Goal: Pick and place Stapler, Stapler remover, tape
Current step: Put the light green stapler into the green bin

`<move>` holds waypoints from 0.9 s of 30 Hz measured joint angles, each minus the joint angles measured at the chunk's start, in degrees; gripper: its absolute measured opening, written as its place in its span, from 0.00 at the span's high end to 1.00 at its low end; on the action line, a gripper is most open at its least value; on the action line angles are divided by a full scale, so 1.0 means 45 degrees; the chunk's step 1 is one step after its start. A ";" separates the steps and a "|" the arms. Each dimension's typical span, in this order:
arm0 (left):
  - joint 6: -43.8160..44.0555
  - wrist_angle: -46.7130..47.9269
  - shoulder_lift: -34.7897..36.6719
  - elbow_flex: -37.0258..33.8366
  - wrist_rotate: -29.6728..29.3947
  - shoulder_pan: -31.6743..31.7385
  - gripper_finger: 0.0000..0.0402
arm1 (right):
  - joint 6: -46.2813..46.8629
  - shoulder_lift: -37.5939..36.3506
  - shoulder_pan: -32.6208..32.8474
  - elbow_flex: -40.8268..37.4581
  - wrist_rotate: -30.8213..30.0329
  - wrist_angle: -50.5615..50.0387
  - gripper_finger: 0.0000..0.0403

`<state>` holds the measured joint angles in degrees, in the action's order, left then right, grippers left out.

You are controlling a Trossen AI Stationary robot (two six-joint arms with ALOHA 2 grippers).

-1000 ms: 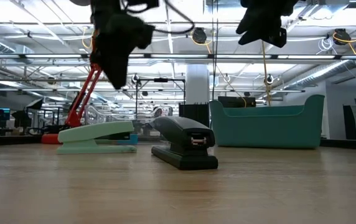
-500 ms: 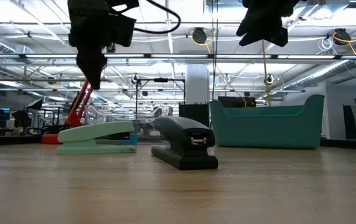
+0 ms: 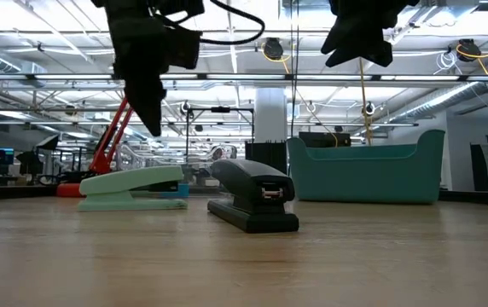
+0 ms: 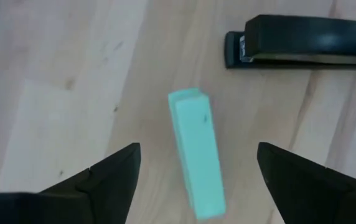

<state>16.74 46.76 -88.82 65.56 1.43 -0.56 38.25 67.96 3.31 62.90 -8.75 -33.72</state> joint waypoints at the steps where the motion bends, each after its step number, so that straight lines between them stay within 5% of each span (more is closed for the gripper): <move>1: -0.0055 -0.0045 -0.0173 0.0000 -0.0003 -0.0058 0.21 | 0.0016 0.0000 0.0000 -0.0001 0.0000 -0.0021 0.72; 14: -0.0831 -0.0078 -0.2230 0.0000 0.0449 0.0052 0.27 | 0.0494 -0.0010 0.0010 -0.0002 0.0005 -0.0197 0.72; 27: -0.1028 -0.0082 -0.2437 0.0005 0.0341 0.0268 0.27 | 0.0679 -0.0010 0.0010 -0.0002 -0.0015 -0.0192 0.72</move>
<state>12.12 46.39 -99.79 65.58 2.96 0.65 41.30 67.92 3.36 62.89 -8.82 -34.59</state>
